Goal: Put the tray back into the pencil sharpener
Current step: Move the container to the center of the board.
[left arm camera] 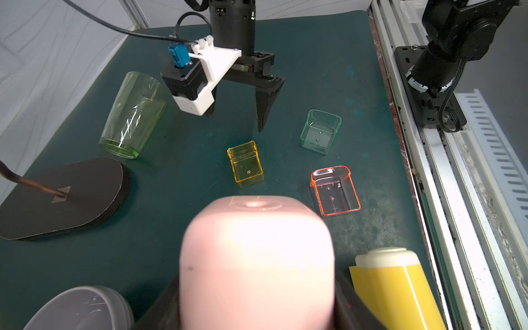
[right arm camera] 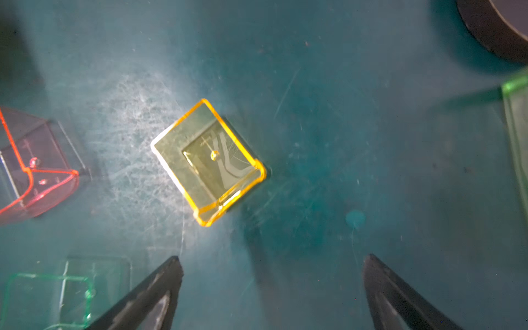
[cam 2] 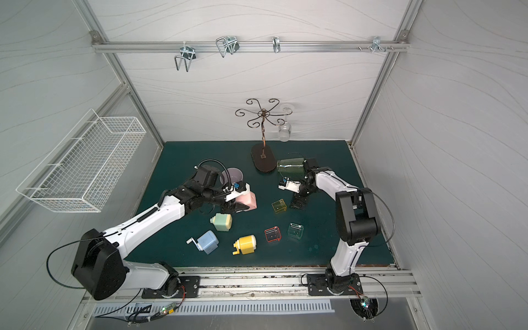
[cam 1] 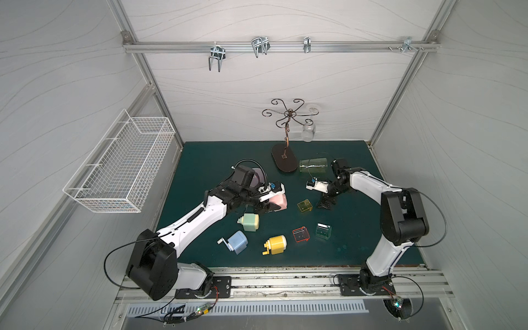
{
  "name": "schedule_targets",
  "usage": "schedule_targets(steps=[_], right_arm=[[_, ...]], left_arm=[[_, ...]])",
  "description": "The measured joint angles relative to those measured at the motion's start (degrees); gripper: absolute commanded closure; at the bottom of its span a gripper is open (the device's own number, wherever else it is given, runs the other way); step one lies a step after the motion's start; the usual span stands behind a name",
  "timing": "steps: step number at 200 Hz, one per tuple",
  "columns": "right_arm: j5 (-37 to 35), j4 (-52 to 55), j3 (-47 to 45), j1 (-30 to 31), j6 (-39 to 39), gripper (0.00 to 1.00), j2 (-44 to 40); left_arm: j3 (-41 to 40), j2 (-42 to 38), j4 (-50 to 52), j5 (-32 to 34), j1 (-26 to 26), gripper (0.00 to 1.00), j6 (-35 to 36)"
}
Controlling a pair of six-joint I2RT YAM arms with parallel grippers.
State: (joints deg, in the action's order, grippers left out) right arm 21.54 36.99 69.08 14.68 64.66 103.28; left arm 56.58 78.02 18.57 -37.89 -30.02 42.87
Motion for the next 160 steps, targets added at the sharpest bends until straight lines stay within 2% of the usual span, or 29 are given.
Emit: schedule_targets(steps=[37, 102, 160], right_arm=[[1.77, 0.61, 3.82, 1.05, 3.21, 0.02, 6.40], [5.01, 2.38, 5.46, 7.21, 4.31, 0.10, 8.37], [5.75, 2.67, -1.68, 8.98, 3.50, 0.10, 4.28]], left_arm=[[0.00, 0.15, 0.28, -0.35, 0.02, 1.00, 0.02], [0.00, 0.13, 2.12, -0.22, 0.02, 1.00, 0.50], [0.00, 0.13, 2.12, -0.02, 0.02, 1.00, 0.66]])
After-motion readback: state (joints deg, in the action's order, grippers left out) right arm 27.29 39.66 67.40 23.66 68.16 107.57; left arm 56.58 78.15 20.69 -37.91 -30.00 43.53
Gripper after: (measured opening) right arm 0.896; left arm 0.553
